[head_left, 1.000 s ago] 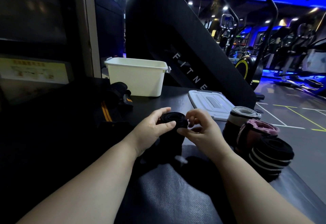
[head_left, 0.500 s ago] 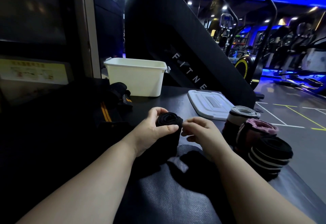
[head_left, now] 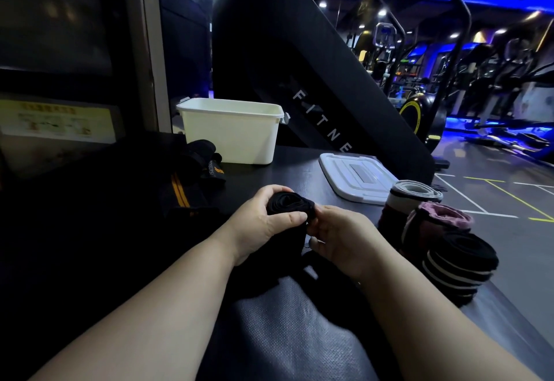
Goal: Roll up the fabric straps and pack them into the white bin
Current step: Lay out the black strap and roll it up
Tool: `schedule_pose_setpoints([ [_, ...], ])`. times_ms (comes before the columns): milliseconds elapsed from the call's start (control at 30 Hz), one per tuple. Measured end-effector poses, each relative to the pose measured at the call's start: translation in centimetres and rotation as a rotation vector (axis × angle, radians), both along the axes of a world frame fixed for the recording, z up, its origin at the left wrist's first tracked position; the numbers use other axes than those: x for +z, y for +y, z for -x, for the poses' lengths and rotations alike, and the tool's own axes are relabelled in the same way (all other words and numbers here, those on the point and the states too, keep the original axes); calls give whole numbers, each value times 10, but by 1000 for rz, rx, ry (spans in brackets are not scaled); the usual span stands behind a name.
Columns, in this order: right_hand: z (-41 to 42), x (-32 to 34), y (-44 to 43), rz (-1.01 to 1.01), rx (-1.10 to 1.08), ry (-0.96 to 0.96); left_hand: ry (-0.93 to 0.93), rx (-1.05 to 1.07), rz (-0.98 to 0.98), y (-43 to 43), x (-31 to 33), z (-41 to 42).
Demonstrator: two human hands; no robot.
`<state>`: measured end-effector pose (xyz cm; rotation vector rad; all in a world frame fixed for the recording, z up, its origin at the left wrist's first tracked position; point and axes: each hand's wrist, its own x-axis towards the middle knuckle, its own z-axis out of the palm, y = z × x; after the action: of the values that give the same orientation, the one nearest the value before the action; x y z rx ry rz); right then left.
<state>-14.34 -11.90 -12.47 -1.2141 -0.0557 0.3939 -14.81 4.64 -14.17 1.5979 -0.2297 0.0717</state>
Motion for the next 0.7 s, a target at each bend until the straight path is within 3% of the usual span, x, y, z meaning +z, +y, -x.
schedule_pose_setpoints([
  [133,-4,1,-1,-104,21,191,34,-63,98,0,3,2],
  [267,-7,-2,-1,-22,22,192,67,-119,112,3,5,4],
  [433,-1,-2,0,78,14,58,85,-122,75,6,6,6],
  [633,0,-5,-1,405,-96,-321,96,-125,140,7,4,6],
  [700,-1,-4,-1,426,-126,-403,108,-126,183,7,3,5],
])
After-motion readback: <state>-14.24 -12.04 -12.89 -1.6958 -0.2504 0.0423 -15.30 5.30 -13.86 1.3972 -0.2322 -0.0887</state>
